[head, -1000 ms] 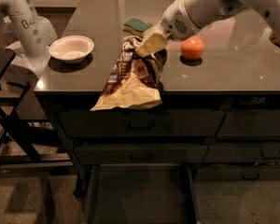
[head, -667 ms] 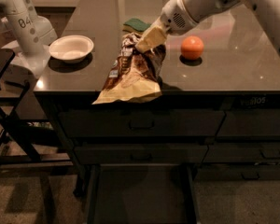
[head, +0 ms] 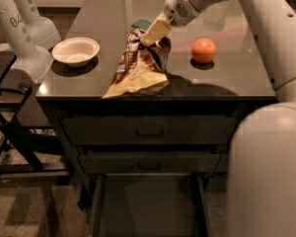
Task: Pick brown chip bag from bottom drawer and place on counter
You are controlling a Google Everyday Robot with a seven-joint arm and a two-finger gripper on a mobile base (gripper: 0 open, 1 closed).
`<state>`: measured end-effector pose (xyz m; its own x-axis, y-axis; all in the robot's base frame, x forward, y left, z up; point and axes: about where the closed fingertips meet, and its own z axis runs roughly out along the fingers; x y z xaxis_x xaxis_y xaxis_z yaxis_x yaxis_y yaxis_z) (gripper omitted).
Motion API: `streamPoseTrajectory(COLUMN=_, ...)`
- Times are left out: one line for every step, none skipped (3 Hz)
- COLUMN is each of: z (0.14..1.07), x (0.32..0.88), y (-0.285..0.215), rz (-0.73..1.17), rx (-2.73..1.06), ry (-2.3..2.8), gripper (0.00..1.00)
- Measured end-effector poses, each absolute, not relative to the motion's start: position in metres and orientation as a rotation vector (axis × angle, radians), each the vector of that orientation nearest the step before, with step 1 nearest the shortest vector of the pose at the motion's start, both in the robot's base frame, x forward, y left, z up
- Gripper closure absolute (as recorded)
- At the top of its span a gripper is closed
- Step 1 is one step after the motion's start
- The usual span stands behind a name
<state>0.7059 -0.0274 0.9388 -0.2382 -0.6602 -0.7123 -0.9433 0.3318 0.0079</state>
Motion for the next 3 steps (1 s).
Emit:
streamPoseTrajectory(z=0.933, x=0.7276, y=-0.0247, rz=0.609, rx=-1.408, ry=1.998, gripper=1.0)
streamPoseTrajectory(z=0.9406, x=0.7321, y=-0.0269, rz=0.599, rx=-1.394, ry=1.983, gripper=0.81)
streamPoseTrajectory(z=0.9404, x=0.7323, y=-0.0266, rz=0.599, rx=-1.394, ry=1.983, gripper=0.58)
